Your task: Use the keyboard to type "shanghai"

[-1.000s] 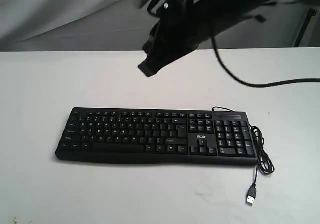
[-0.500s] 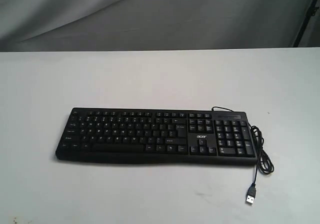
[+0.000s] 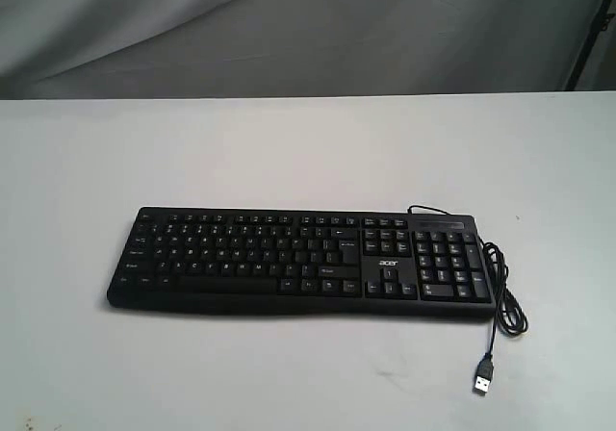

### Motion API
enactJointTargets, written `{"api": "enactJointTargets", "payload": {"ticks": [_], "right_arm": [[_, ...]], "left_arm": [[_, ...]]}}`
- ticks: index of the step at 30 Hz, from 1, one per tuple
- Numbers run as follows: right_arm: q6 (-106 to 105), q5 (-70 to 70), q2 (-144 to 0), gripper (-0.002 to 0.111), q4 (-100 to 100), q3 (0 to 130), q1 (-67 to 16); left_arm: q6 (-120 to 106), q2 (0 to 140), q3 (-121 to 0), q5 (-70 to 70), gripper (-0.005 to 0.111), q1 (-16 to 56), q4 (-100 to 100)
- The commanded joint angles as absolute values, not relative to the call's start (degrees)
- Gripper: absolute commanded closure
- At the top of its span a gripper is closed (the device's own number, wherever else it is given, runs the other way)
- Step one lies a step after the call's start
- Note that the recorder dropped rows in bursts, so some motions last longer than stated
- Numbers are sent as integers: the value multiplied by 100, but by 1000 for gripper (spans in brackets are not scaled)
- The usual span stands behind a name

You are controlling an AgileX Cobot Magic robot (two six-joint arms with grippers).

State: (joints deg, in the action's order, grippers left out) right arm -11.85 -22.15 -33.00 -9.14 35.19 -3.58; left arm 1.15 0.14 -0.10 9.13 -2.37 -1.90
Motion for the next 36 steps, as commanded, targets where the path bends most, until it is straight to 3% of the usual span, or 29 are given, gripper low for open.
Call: {"api": "enactJointTargets", "payload": {"ticks": [1, 14, 19, 36], "right_arm": [[-1184, -2117, -2460, 108, -855, 2937, 142], [-872, -2302, -1019, 108, -1510, 2745, 529], [-897, -2466, -841, 108, -585, 2633, 529], [161, -2017, -678, 108, -184, 2019, 529]], "left_arm": [[131, 0, 0, 879, 107, -200, -190], [131, 0, 0, 879, 107, -200, -190], [131, 0, 0, 879, 107, -200, -190], [131, 0, 0, 879, 107, -200, -190]]}}
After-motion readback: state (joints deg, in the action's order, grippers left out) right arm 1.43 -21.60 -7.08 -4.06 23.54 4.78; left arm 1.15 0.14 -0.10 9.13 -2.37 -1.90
